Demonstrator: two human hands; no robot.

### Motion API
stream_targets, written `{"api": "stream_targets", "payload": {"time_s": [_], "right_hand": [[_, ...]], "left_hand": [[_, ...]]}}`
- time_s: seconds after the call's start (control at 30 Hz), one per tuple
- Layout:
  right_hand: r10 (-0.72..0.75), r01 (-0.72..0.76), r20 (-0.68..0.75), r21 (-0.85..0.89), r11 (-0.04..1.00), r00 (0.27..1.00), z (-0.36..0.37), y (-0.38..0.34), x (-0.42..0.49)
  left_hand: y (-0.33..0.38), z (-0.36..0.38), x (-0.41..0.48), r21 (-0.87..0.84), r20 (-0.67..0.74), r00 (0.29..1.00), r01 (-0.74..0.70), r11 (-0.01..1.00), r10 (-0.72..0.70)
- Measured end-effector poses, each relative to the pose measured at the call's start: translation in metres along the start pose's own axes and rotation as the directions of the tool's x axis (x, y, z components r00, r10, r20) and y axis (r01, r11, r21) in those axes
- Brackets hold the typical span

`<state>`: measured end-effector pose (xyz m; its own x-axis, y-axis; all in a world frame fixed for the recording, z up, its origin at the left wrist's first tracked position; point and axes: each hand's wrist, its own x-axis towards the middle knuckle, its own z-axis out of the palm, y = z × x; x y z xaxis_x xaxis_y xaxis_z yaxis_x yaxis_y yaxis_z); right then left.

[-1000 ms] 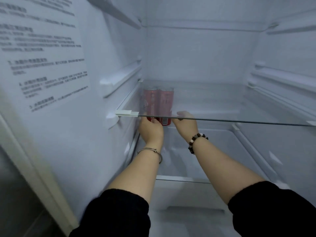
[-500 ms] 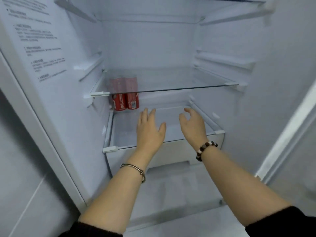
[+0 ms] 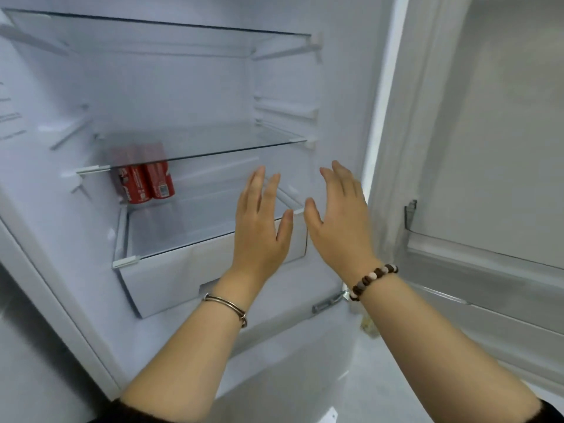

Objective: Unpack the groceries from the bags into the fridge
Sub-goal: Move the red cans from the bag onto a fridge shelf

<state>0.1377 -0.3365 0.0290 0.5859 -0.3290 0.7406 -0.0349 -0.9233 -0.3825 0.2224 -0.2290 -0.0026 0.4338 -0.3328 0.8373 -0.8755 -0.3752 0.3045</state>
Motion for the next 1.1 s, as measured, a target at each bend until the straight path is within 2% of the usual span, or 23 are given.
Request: {"api": "stream_targets", "payload": {"time_s": [0.2, 0.3, 0.6, 0.73, 0.9, 1.1], "right_hand": [[-0.179, 0.164, -0.119, -0.125, 0.978, 0.977, -0.081, 0.001, -0.02], [-0.182, 0.15, -0.15, -0.201, 0.968, 0.972, -0.124, 0.014, -0.032], [-0.072, -0.032, -0.243, -0.401, 0.915, 0.967, -0.272, 0.097, -0.111], [0.009, -0.159, -0.294, -0.49, 0.857, 0.956, -0.351, 0.137, -0.165], [0.105, -0.338, -0.392, -0.593, 0.731, 0.914, -0.449, 0.173, -0.243], [0.261, -0.588, -0.536, -0.639, 0.496, 0.803, -0.554, 0.203, -0.338]], "left_hand": [[0.068, -0.006, 0.005, -0.095, -0.104, 0.991, -0.088, 0.991, 0.078], [0.111, -0.003, 0.003, -0.141, -0.118, 0.986, -0.137, 0.981, 0.12], [0.281, 0.045, -0.027, -0.301, -0.079, 0.948, -0.317, 0.899, 0.308], [0.374, 0.075, -0.052, -0.428, -0.05, 0.933, -0.343, 0.836, 0.357], [0.49, 0.11, -0.097, -0.607, 0.015, 0.894, -0.348, 0.714, 0.449], [0.631, 0.142, -0.154, -0.803, 0.036, 0.806, -0.329, 0.497, 0.591]]}}
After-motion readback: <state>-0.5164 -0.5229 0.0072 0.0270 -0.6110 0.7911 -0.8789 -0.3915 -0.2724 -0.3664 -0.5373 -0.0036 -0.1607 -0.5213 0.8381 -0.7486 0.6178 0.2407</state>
